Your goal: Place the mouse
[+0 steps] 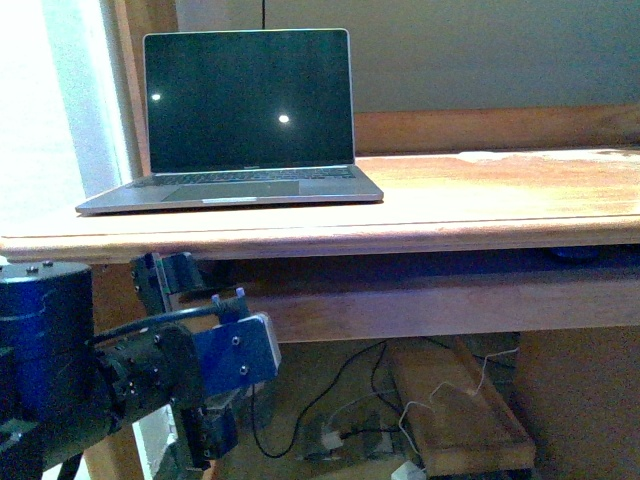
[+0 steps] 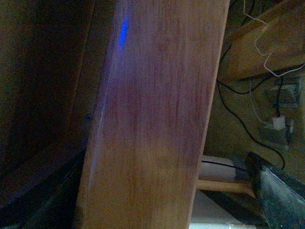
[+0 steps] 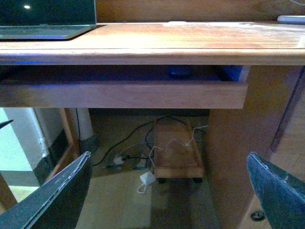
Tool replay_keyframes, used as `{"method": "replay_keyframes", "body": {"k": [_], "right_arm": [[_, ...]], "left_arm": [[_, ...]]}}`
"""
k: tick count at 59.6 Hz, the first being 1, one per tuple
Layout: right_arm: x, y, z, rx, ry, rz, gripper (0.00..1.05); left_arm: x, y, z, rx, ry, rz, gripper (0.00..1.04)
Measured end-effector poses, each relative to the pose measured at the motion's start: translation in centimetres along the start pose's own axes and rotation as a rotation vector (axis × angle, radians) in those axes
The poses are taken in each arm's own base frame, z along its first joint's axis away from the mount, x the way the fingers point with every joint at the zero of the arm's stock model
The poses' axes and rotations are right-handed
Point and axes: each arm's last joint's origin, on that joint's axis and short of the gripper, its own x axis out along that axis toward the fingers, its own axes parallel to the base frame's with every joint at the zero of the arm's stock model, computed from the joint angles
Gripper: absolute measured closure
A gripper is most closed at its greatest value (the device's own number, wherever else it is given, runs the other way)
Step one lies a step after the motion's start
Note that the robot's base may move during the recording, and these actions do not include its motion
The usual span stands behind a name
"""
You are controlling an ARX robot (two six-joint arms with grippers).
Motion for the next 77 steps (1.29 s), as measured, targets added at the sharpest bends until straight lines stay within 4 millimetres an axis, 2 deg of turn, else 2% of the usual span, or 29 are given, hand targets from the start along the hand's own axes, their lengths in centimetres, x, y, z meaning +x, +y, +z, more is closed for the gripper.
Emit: {"method": "replay_keyframes", "body": {"k": [5,14,28,35,49,63,70,77], "right_arm": [[0.0,0.0,0.0,0.0,0.0,0.0,0.07],[0.0,0.0,0.0,0.0,0.0,0.0,0.07],[0.0,0.0,0.0,0.0,0.0,0.0,0.07],[0.0,0.0,0.0,0.0,0.0,0.0,0.07],[0.0,0.0,0.0,0.0,0.0,0.0,0.07],[0.0,0.0,0.0,0.0,0.0,0.0,0.07],[0.0,0.0,0.0,0.0,0.0,0.0,0.07],[0.0,0.0,0.0,0.0,0.0,0.0,0.07]], "left_arm": [[-0.8,0.1,0.7,-0.09,0.015,-0.096,0.07],[-3.5,-0.1,1.9,-0.206,0.007,-0.261,0.07],[-6.3,-0.3,3.3,-0.379,-0.006,-0.325,0.07],[-7.8,0.0,4.3,-0.537,-0.024,-0.355,0.07],[-11.9,0.2,7.0,-0.887,-0.028,-0.429,0.07],[-15.4,0.7,9.0,-1.131,-0.014,-0.41,0.07],[-18.2,1.9,10.1,-1.297,-0.016,-0.313,0.08],[-20.4,3.2,10.2,-1.383,-0.036,-0.177,0.08]]}}
